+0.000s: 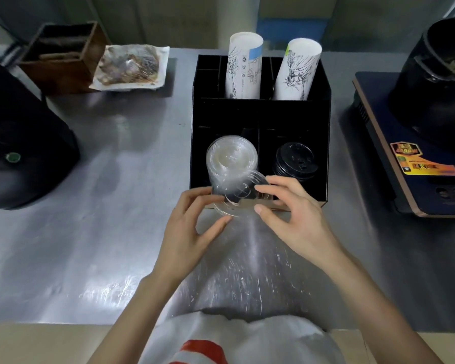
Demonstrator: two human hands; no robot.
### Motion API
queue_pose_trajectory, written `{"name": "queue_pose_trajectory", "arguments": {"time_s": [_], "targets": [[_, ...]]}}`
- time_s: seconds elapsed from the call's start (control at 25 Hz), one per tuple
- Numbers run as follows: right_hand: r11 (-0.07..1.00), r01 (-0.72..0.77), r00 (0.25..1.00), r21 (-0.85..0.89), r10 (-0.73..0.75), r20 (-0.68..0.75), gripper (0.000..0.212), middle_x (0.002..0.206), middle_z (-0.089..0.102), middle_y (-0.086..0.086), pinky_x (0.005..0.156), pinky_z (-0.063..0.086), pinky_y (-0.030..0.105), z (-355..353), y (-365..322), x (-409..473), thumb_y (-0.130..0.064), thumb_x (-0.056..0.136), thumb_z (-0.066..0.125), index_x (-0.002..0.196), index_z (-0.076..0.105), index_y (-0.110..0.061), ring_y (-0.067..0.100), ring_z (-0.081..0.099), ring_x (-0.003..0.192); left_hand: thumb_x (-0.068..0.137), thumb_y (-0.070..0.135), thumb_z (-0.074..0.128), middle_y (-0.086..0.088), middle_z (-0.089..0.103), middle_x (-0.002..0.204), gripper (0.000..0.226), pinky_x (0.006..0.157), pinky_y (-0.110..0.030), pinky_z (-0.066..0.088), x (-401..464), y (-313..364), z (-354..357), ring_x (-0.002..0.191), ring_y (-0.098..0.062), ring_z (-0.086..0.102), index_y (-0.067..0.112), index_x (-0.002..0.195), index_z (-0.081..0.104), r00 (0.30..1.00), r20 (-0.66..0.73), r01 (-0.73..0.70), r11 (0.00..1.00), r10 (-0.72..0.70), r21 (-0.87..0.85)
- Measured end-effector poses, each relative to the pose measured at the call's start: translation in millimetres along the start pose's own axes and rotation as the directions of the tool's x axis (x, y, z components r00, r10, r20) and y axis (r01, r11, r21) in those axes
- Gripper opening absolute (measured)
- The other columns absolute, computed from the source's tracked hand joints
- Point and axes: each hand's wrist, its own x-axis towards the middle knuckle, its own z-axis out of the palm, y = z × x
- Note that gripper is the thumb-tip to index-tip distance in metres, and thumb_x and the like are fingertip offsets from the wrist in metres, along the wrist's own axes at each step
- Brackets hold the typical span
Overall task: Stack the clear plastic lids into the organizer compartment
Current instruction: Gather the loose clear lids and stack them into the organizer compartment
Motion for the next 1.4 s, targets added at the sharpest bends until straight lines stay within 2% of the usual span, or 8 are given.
{"name": "queue_pose_trajectory", "arguments": {"time_s": [0.08,0.16,0.32,0.72,0.8,1.0,1.16,1.4], "targets": [[0.997,0.061,0.997,-0.056,-0.058,0.056,0.04,0.127,0.039,-0.011,0.089,0.024,-0.007,-3.9,-1.9,7.3,-0.024,0.078,0.065,0.117,0.055,-0.025,-0.012,0.037,0.104,0.077,0.042,0.056,0.004,0.05,0.113,0.031,0.091,-0.005,0.031,9.8,-1.6,-4.8,0.103,0.013,0.044,0.028,0.104,0.056,0.999,-0.017,-0.028,0.999,0.029,0.017],[0.99,0.1,0.993,-0.098,-0.093,0.07,0.042,0.132,0.039,-0.006,0.086,0.016,-0.013,-6.5,-3.0,15.5,-0.023,0.077,0.066,0.118,0.054,-0.024,-0.016,0.031,0.104,0.077,0.042,0.055,0.005,0.05,0.113,0.032,0.091,-0.005,0.031,18.6,-1.3,-8.0,0.102,0.012,0.044,0.025,0.104,0.057,0.999,-0.028,-0.042,0.999,0.042,0.021],[0.987,0.103,0.994,-0.12,-0.097,0.059,0.04,0.137,0.038,-0.004,0.083,0.012,-0.015,-8.0,-8.0,31.4,-0.023,0.08,0.063,0.119,0.052,-0.023,-0.014,0.029,0.106,0.077,0.045,0.052,0.008,0.048,0.114,0.037,0.091,-0.004,0.03,34.5,-0.8,-10.2,0.103,0.002,0.046,0.022,0.105,0.058,0.999,-0.033,-0.022,0.999,0.023,0.023],[0.984,0.077,0.995,-0.163,-0.067,0.067,0.042,0.143,0.033,-0.003,0.083,0.01,-0.015,4.0,-3.8,70.0,-0.018,0.081,0.061,0.121,0.05,-0.019,0.003,0.033,0.123,0.077,0.045,0.048,0.012,0.046,0.118,0.042,0.091,-0.002,0.022,61.9,-19.6,0.7,0.108,-0.005,0.04,0.02,0.109,0.056,0.998,-0.02,0.065,0.994,-0.064,0.083],[0.98,0.076,0.995,-0.184,-0.063,0.079,0.041,0.144,0.031,-0.004,0.085,0.013,-0.012,5.7,-1.4,74.8,-0.02,0.082,0.06,0.122,0.049,-0.02,0.005,0.029,0.128,0.076,0.045,0.047,0.01,0.048,0.119,0.043,0.091,-0.004,0.024,65.1,-22.0,2.5,0.108,-0.007,0.04,0.019,0.11,0.056,0.997,-0.01,0.076,0.994,-0.075,0.084],[0.969,0.076,0.995,-0.237,-0.057,0.083,0.042,0.144,0.033,-0.004,0.1,0.018,0.014,9.3,4.5,79.7,-0.021,0.082,0.06,0.122,0.049,-0.023,0.008,0.021,0.132,0.076,0.043,0.047,-0.005,0.054,0.124,0.045,0.091,-0.03,0.032,69.7,-24.7,6.0,0.108,-0.009,0.041,0.016,0.111,0.055,0.996,0.023,0.079,0.989,-0.082,0.127],[0.964,0.081,0.993,-0.253,-0.057,0.101,0.042,0.148,0.028,-0.002,0.103,0.014,0.016,11.4,7.0,78.0,-0.021,0.086,0.055,0.126,0.045,-0.021,0.012,0.019,0.134,0.073,0.045,0.05,-0.008,0.052,0.127,0.05,0.09,-0.033,0.033,71.1,-21.4,7.5,0.109,-0.019,0.046,0.015,0.113,0.053,0.992,0.073,0.082,0.977,-0.098,0.195],[0.959,0.076,0.994,-0.274,-0.049,0.102,0.043,0.151,0.023,0.0,0.1,0.011,0.013,15.5,8.1,71.1,-0.02,0.088,0.051,0.13,0.041,-0.021,0.014,0.02,0.133,0.069,0.03,0.075,-0.016,0.049,0.129,0.053,0.085,-0.036,0.03,68.3,-14.5,16.7,0.111,-0.032,0.052,0.008,0.112,0.053,0.99,0.038,0.117,0.952,-0.133,0.283]]}}
